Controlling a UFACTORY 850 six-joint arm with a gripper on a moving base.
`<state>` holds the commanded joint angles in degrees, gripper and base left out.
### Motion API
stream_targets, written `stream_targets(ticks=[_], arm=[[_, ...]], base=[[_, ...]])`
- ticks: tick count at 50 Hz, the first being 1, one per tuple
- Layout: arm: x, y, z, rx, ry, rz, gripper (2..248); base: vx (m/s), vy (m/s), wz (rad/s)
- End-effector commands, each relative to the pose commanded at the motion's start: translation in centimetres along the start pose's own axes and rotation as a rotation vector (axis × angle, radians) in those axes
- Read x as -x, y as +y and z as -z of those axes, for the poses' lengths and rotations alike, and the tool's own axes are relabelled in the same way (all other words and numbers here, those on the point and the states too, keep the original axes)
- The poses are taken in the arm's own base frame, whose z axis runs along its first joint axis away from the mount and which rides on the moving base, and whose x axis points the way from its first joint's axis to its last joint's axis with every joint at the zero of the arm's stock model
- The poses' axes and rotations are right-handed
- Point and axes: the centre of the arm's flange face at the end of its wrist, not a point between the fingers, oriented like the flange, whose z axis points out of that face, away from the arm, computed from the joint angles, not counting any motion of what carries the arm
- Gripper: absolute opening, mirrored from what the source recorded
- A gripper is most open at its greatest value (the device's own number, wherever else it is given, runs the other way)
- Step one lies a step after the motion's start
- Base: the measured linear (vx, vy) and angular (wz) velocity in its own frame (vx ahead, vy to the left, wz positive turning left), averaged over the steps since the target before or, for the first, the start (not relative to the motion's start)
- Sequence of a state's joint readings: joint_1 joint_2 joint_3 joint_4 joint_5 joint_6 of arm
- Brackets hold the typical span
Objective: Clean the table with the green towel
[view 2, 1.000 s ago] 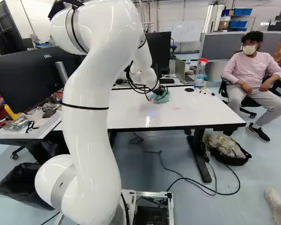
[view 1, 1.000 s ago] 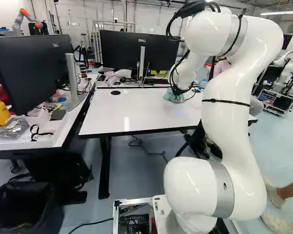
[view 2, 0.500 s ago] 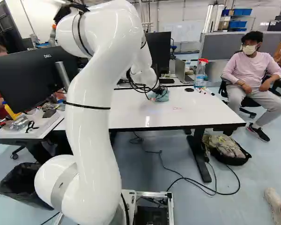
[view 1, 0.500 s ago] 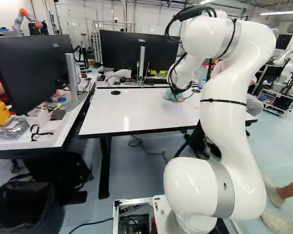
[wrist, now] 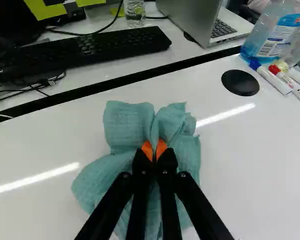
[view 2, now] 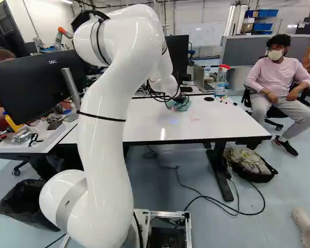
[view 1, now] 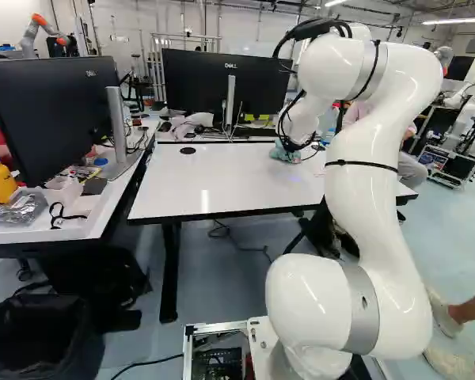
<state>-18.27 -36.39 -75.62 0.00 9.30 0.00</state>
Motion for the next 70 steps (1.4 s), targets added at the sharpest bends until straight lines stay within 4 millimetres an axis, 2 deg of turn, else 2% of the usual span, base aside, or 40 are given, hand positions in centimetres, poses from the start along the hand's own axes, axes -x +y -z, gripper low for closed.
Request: stream_targets(ticks=[15, 35, 55, 70], arm=[[1.2, 1.2, 1.7, 0.014, -0.018, -0.013, 29], [3.3, 1.5, 4.8, 0.017, -0.047, -0.016, 29], [4.9, -0.7, 7.0, -0.008, -0.066, 0.008, 29], [4.9, -2.9, 6.9, -0.035, -0.065, 0.033, 29]], base=[[0.0, 0.0, 0.0], [0.0, 0.0, 0.0], [0.0, 0.0, 0.0], [0.0, 0.0, 0.0]])
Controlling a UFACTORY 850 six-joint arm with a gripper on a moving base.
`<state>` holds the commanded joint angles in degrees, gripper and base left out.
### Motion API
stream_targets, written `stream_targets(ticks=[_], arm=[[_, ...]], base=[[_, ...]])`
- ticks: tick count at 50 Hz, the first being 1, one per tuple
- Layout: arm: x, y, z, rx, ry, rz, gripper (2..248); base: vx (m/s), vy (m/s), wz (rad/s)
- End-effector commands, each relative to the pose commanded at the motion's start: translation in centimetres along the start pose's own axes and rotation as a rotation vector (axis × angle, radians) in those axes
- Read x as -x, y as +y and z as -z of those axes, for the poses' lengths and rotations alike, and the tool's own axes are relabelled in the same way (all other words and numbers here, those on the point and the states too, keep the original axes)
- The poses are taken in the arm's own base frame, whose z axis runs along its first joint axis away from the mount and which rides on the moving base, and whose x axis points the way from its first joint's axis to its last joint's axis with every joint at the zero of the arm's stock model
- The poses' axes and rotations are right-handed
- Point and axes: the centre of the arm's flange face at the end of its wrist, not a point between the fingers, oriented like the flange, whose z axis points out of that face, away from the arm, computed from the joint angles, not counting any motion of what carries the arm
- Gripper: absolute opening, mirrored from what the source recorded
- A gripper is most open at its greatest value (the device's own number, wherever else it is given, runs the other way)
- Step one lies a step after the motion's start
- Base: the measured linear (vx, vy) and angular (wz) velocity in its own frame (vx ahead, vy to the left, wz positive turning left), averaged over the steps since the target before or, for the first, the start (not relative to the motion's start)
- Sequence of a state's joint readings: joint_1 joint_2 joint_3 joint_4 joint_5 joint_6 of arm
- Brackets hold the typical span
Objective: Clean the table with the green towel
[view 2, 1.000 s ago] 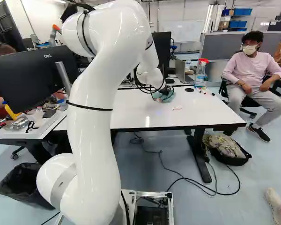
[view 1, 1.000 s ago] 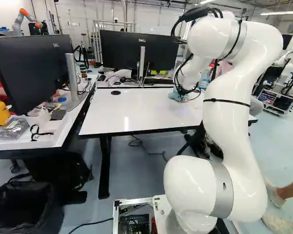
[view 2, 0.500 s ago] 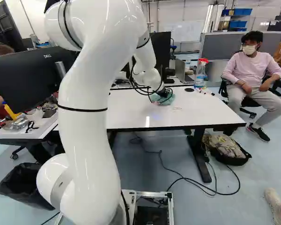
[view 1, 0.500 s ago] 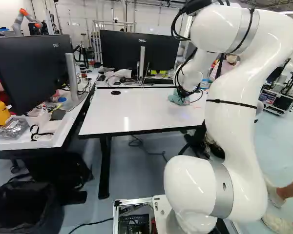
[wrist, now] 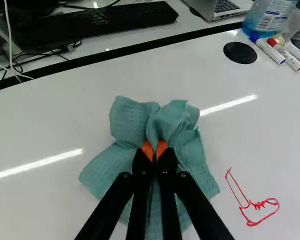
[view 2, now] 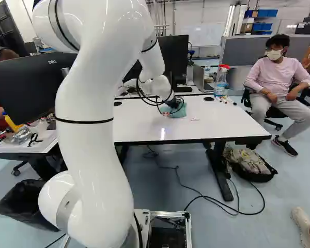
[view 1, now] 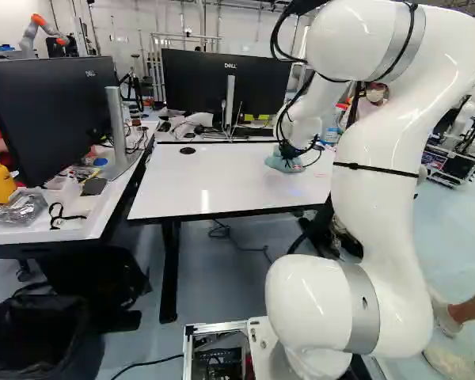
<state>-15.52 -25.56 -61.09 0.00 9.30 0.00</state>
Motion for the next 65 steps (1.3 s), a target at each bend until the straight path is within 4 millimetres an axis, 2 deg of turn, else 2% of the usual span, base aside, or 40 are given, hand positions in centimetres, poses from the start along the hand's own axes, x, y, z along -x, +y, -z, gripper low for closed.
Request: stream_targets(ticks=[33, 53, 65], arm=[[-3.7, -0.9, -4.6, -0.01, 0.044, 0.01, 29], [-4.6, 1.8, -5.7, 0.02, 0.056, -0.019, 29], [-3.9, 3.1, -4.8, 0.034, 0.047, -0.032, 29]], base=[[0.0, 0.0, 0.0], [0.0, 0.0, 0.0], [0.0, 0.0, 0.0]])
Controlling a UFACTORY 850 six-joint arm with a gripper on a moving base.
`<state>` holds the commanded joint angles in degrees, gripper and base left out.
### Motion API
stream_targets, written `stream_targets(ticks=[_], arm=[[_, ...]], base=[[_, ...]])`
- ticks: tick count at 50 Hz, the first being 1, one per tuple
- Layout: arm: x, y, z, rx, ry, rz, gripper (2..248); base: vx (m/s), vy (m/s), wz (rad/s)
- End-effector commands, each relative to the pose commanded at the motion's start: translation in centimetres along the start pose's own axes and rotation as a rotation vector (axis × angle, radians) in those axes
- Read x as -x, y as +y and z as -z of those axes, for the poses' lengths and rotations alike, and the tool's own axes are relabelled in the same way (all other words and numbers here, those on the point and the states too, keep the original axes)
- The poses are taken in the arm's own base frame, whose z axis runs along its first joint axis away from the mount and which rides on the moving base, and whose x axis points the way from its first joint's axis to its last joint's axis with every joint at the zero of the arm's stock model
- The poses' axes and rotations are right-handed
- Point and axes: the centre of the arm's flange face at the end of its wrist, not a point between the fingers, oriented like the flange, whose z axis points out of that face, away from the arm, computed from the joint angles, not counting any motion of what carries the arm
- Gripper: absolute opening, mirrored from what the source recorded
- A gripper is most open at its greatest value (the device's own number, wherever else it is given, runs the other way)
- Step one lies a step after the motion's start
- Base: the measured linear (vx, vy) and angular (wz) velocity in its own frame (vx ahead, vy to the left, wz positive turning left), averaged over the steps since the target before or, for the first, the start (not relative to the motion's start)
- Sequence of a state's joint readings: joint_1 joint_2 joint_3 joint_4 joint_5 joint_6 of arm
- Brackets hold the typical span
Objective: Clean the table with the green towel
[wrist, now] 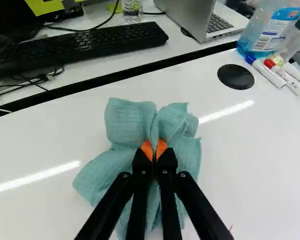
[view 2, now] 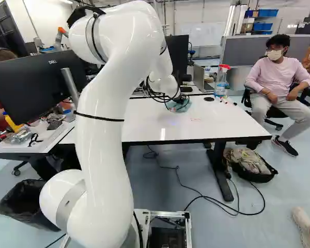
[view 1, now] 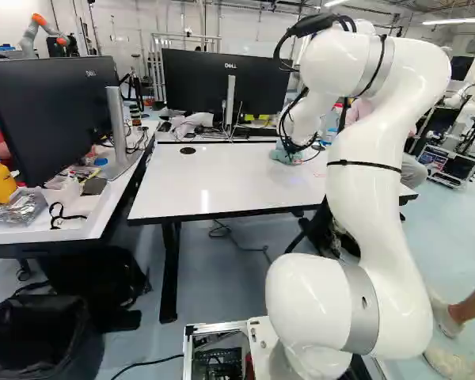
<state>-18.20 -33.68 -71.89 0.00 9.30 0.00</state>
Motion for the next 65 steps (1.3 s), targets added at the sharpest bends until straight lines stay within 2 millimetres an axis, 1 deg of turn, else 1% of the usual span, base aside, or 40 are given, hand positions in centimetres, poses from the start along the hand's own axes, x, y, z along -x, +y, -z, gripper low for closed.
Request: stream_targets(ticks=[9, 16, 24, 33, 36, 47, 65], arm=[[0.9, 0.2, 1.3, 0.003, -0.013, -0.002, 29], [1.7, 0.0, 2.3, 0.0, -0.023, 0.0, 29], [2.3, -0.8, 3.2, -0.01, -0.03, 0.009, 29], [2.6, -2.3, 3.6, -0.026, -0.034, 0.025, 29], [2.7, -2.6, 3.7, -0.031, -0.035, 0.029, 29], [2.6, -2.6, 3.8, -0.031, -0.033, 0.029, 29], [1.7, -2.7, 5.6, -0.032, -0.027, 0.03, 29]], base=[[0.0, 0.0, 0.0], [0.0, 0.0, 0.0], [0.0, 0.0, 0.0], [0.0, 0.0, 0.0], [0.0, 0.0, 0.0], [0.0, 0.0, 0.0], [0.0, 0.0, 0.0]])
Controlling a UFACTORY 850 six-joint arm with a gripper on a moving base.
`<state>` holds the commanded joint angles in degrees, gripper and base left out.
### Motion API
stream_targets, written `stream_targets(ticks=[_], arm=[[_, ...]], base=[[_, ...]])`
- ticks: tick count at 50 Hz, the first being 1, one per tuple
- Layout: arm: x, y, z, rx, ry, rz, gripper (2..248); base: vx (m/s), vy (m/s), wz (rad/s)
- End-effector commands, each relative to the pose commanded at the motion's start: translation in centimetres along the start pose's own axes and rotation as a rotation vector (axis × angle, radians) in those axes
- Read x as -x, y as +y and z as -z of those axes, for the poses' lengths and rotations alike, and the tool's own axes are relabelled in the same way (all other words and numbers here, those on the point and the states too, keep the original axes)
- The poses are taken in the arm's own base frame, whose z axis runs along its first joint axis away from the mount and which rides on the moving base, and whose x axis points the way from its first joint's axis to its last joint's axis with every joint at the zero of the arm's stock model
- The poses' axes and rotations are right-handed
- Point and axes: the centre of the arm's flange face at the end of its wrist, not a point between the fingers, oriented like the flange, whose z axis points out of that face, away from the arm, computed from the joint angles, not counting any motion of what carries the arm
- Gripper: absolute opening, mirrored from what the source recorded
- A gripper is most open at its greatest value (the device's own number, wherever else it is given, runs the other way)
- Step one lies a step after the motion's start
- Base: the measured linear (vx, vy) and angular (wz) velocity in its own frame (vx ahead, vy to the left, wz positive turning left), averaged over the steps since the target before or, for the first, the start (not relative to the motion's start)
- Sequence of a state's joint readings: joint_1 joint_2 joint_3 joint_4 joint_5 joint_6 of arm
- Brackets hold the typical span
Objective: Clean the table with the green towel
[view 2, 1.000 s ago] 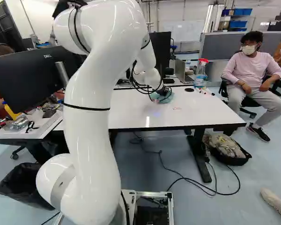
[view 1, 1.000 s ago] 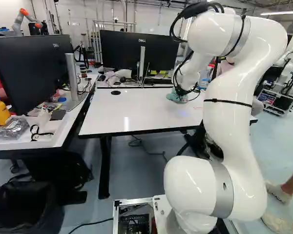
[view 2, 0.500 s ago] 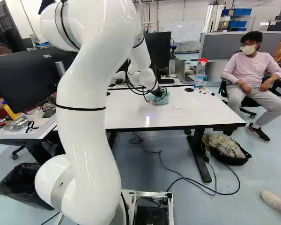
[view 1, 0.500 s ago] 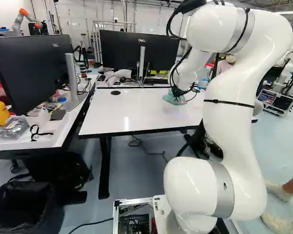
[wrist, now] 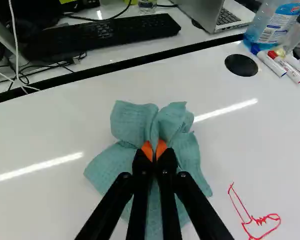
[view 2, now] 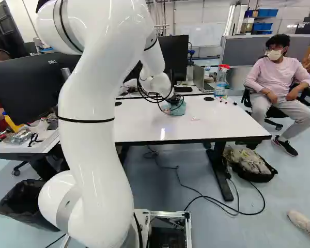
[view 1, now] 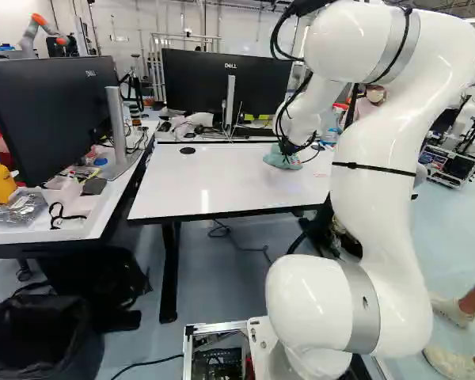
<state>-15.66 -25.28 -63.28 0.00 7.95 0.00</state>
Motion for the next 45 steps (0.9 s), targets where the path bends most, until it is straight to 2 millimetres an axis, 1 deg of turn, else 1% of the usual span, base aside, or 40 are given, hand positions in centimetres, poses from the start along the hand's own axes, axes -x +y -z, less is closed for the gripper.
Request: stream_targets(ticks=[15, 31, 40, 45], arm=[[0.8, -1.2, 3.0, -0.014, -0.064, 0.015, 29], [2.5, -2.8, 7.1, -0.035, -0.139, 0.039, 29], [3.4, -3.4, 9.3, -0.042, -0.171, 0.049, 29], [4.1, -3.6, 9.9, -0.046, -0.188, 0.053, 29]], base=[[0.0, 0.0, 0.0], [0.0, 0.0, 0.0], [0.0, 0.0, 0.0], [0.0, 0.0, 0.0]])
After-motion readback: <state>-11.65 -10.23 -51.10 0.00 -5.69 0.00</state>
